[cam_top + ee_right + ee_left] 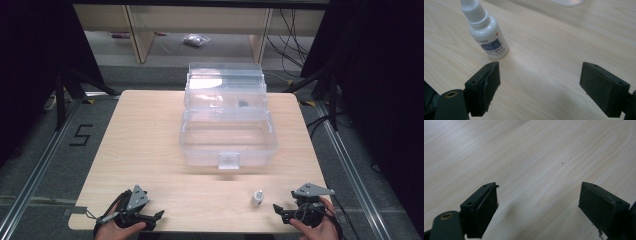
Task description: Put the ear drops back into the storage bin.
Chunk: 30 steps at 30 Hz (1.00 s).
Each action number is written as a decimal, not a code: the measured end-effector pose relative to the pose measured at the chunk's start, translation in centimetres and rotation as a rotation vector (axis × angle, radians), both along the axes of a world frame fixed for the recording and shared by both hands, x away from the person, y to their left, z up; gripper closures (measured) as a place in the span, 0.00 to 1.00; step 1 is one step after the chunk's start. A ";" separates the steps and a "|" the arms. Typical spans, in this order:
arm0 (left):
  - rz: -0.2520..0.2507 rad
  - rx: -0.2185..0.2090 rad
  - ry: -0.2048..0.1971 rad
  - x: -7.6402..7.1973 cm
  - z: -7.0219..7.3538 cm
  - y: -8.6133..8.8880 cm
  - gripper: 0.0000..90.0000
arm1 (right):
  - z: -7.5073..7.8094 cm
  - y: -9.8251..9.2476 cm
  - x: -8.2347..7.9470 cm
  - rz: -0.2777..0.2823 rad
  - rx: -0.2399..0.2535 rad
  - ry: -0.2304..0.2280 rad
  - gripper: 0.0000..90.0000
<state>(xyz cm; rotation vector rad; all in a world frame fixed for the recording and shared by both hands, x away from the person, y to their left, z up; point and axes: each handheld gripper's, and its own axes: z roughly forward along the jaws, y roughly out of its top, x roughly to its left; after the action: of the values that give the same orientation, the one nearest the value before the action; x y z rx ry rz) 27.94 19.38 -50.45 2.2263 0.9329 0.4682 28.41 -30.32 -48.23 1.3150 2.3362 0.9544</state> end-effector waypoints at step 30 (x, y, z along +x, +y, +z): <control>0.003 0.014 0.006 0.1 -0.1 0.1 0.17 | 2.4 2.2 -0.3 0.118 -0.140 0.096 0.27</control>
<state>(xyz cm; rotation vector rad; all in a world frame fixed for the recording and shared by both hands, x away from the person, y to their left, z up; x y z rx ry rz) 28.01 19.50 -50.53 2.2405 0.9386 0.4709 28.15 -28.16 -45.84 1.2046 2.5265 0.7598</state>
